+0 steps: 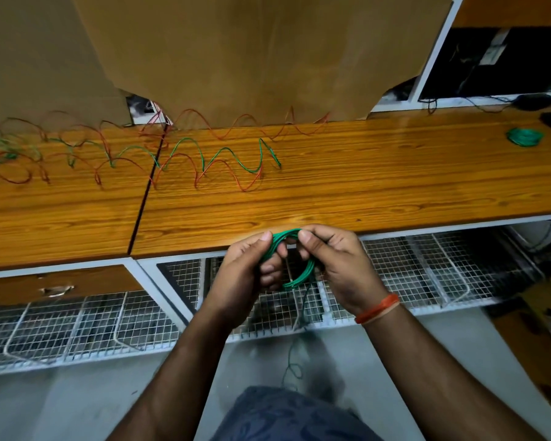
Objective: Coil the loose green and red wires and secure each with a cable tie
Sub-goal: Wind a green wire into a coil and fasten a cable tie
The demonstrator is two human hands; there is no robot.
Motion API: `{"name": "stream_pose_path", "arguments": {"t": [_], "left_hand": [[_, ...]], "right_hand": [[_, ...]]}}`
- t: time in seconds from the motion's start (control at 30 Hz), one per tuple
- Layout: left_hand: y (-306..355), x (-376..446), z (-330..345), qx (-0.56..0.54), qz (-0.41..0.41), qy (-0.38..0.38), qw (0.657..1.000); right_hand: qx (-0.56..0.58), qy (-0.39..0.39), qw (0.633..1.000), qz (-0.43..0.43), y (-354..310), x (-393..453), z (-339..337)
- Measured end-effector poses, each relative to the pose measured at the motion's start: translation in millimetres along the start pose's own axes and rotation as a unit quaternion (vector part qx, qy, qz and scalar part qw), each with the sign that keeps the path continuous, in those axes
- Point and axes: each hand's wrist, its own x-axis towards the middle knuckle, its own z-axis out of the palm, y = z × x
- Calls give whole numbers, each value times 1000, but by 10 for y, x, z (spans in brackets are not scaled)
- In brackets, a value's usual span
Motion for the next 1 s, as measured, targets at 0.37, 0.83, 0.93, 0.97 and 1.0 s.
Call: {"name": "stream_pose_path", "arguments": {"t": [0.37,0.83,0.93,0.97,1.0], "left_hand": [[93,103,-88,-226,-87,-114,964],[89,121,84,-225,-91,-25,970],[108,127,78,-246,-82,6,966],[117,137,55,-258,-77,15,963],[129,149,30,-269,-70,23,960]], "right_hand": [[167,8,985,50,-12,124,81],[127,32,991,14,21,84,-5],[86,2,996,15,131,43,-135],[77,5,997,25,182,26,-191],[55,12,998,28,230,1,-253]]}}
